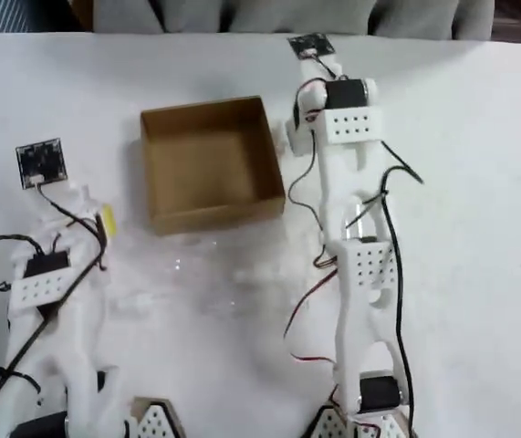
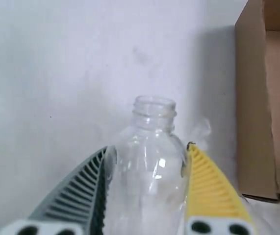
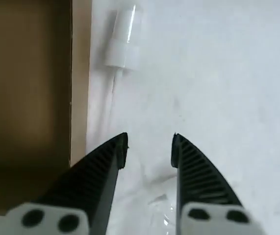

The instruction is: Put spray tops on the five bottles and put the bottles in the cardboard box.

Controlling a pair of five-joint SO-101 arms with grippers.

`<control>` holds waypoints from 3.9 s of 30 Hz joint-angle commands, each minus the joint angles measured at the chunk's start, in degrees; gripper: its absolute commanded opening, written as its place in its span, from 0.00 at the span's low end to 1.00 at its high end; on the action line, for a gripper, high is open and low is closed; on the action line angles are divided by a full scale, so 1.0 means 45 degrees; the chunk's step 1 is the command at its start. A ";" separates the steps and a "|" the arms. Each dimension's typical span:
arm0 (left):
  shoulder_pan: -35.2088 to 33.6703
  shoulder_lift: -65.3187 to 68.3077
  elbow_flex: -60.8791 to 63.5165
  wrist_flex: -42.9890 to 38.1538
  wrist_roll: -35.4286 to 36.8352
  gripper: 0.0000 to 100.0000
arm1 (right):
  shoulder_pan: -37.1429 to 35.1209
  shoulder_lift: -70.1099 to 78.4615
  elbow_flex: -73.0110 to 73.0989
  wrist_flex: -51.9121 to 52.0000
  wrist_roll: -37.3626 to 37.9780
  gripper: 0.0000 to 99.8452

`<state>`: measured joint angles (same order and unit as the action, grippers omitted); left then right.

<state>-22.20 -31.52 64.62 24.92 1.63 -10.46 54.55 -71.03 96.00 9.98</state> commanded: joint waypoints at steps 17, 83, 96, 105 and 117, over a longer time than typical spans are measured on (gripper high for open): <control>0.0107 -0.0225 -0.0078 -0.0430 -0.0156 0.02 | -0.1221 0.0283 0.1407 0.0674 0.0000 0.12; 0.0068 -0.0225 -0.0078 -0.0410 -0.0156 0.02 | 0.0791 -0.6300 1.2015 -0.7726 0.5255 0.18; 0.0068 -0.0225 -0.0078 -0.0430 -0.0156 0.02 | 0.0791 -0.2374 0.9651 -0.9875 0.5275 0.18; 0.0088 -0.0225 -0.0078 -0.0449 -0.0156 0.02 | 0.1241 -0.0186 0.3184 -0.5011 0.5099 0.02; 0.0088 -0.0225 -0.0078 -0.0703 -0.0156 0.02 | 0.2139 -0.0049 -0.5216 0.0752 0.3263 0.02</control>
<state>-22.20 -31.52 64.62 24.84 1.63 -2.81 55.69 -85.89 96.97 25.45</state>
